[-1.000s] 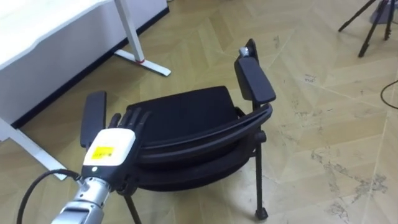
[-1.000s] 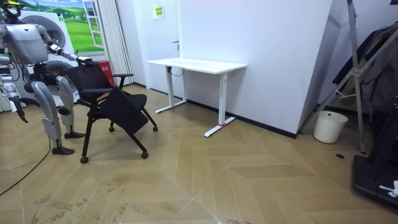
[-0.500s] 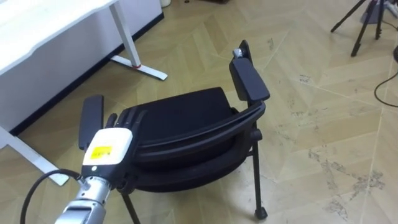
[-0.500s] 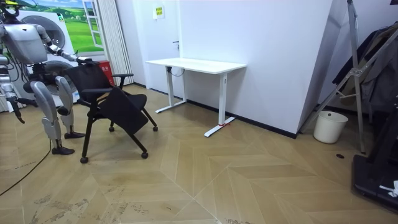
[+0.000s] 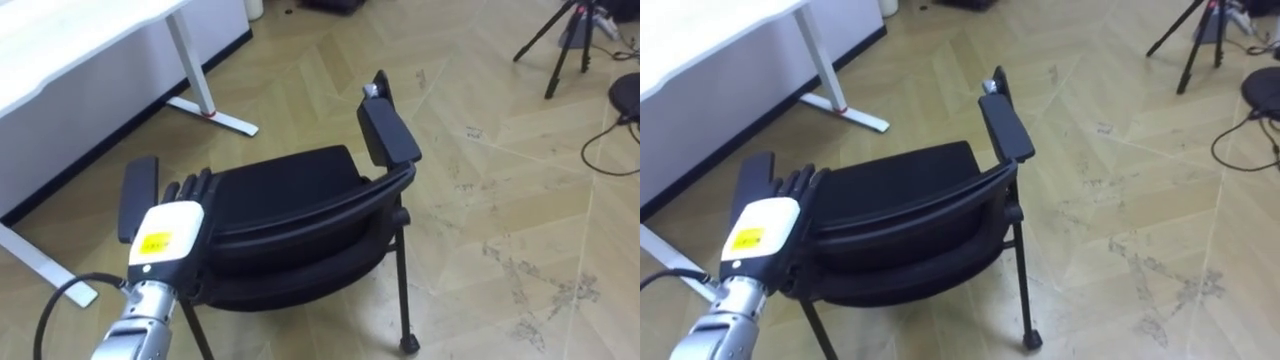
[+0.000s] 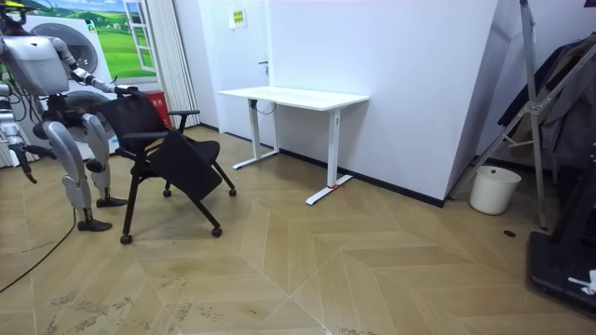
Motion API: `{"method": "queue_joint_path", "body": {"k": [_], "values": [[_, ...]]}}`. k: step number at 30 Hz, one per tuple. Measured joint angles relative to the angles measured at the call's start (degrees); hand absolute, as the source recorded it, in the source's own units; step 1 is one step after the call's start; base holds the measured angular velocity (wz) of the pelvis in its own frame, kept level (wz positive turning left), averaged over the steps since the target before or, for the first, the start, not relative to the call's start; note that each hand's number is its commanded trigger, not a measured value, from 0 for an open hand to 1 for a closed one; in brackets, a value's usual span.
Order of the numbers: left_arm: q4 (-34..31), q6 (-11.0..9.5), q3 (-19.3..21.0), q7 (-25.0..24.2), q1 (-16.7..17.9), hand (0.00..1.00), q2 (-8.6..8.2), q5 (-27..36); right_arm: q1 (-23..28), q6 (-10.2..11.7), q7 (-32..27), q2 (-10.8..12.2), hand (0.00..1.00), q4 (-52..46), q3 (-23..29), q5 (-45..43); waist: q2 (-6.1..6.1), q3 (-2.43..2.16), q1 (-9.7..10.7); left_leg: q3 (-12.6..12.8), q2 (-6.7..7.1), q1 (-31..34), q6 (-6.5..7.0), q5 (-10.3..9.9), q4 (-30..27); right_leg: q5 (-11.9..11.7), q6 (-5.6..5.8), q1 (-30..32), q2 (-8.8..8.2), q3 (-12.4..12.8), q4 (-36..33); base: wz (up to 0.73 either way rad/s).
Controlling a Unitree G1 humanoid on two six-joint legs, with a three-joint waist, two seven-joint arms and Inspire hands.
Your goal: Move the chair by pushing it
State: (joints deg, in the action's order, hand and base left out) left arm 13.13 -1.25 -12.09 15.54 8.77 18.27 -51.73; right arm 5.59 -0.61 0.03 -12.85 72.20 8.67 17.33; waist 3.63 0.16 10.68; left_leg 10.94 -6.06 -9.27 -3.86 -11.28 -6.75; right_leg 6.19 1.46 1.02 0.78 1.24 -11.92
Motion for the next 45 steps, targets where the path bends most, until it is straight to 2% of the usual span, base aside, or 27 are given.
{"method": "queue_joint_path", "body": {"k": [5,9,11,19,22,24,29,31,34,37,41,45], "values": [[0.40,0.10,-0.01,-0.02,-0.18,1.00,0.00,0.46,0.01,-0.73,-1.00,0.00,0.00,-1.16,0.01,-0.35,0.14,-0.11,0.05,-0.02,-0.04,0.03,-0.01,0.00,-0.11,-0.03,-0.04,0.02,0.04,0.02,-0.10,0.00],[0.47,0.21,0.15,-0.07,-0.29,1.00,0.01,0.64,0.01,-0.72,-1.19,-0.02,0.00,-1.49,0.13,-1.41,0.45,-0.32,0.08,-0.02,-0.05,0.02,0.02,0.02,-0.08,-0.04,-0.07,0.00,0.07,0.04,-0.03,0.00],[0.53,0.48,0.21,-0.17,-0.50,1.00,-0.02,2.64,0.14,-0.72,-1.08,-0.02,0.00,-1.48,0.47,-1.29,0.68,-0.48,0.19,-0.02,-0.09,-0.03,0.08,0.05,-0.05,-0.04,-0.07,-0.06,0.11,0.10,-0.02,0.00],[1.54,0.26,0.58,-1.25,-1.61,1.00,0.59,3.87,0.89,-0.72,0.81,-0.01,0.00,-1.37,0.47,0.73,0.76,-0.54,0.26,0.03,-0.16,-0.27,0.13,0.00,0.05,0.00,-0.06,-0.31,0.21,0.16,0.10,0.00],[1.64,-0.06,0.56,-1.25,-1.61,1.00,0.62,3.87,1.06,-0.72,1.87,0.00,0.00,-1.30,0.42,3.09,0.75,-0.54,0.16,0.06,-0.18,-0.31,0.12,-0.05,0.04,0.01,-0.06,-0.31,0.22,0.19,0.19,0.00],[1.76,-0.32,0.53,-1.25,-1.74,1.00,0.68,3.86,1.62,-0.65,2.52,0.00,0.00,-0.59,0.75,8.81,0.90,-0.51,0.43,0.00,-0.20,-0.34,0.10,-0.11,0.02,-0.02,-0.10,-0.42,0.21,0.15,0.35,0.00],[2.55,-0.78,0.64,-1.24,-1.82,1.00,0.75,4.31,3.44,-0.66,5.10,0.17,0.00,3.54,3.97,20.42,1.38,-0.48,0.77,0.04,-0.20,-0.48,0.11,-0.12,0.00,-0.29,-0.53,-0.57,0.23,0.21,0.27,0.00],[2.90,-0.78,0.93,-1.24,-1.78,1.00,0.85,4.96,3.89,-0.79,5.43,0.17,0.00,5.81,6.03,21.53,1.87,-0.38,1.51,0.05,-0.20,-0.34,-0.15,-0.31,-0.05,-0.12,-0.26,-0.43,0.21,0.22,0.21,0.00],[3.78,-0.79,1.13,-1.33,-1.62,1.00,1.30,6.55,6.17,-1.41,5.86,-0.02,0.00,7.41,9.27,23.13,2.72,-0.52,2.95,0.09,-0.20,-0.05,-0.16,-0.32,-0.26,0.19,-0.16,0.12,0.19,0.23,-0.43,0.00],[3.83,-0.78,2.07,-2.68,-1.56,1.00,2.21,7.52,7.75,-2.31,6.35,-0.06,0.00,7.85,12.04,24.07,2.75,-0.53,3.89,0.64,-0.23,0.19,-0.25,-0.39,-0.67,0.32,-0.28,1.15,0.29,0.89,-1.31,-0.12],[5.01,-0.70,3.03,-3.32,-1.52,1.00,3.17,9.53,9.57,-2.56,6.60,-0.26,0.00,7.80,16.51,30.92,2.62,-0.56,5.33,2.03,-0.07,0.05,-0.14,-0.46,-0.84,0.08,-0.11,1.60,0.37,2.18,-1.99,-0.17],[7.36,-2.37,4.38,-3.31,-1.83,1.00,5.07,11.88,9.61,-2.29,6.62,-0.86,0.00,7.47,20.00,36.98,2.56,-0.57,6.52,3.52,0.17,0.72,0.01,-0.55,-1.32,-0.06,-0.03,3.24,0.40,3.63,-3.16,-0.18]]}}
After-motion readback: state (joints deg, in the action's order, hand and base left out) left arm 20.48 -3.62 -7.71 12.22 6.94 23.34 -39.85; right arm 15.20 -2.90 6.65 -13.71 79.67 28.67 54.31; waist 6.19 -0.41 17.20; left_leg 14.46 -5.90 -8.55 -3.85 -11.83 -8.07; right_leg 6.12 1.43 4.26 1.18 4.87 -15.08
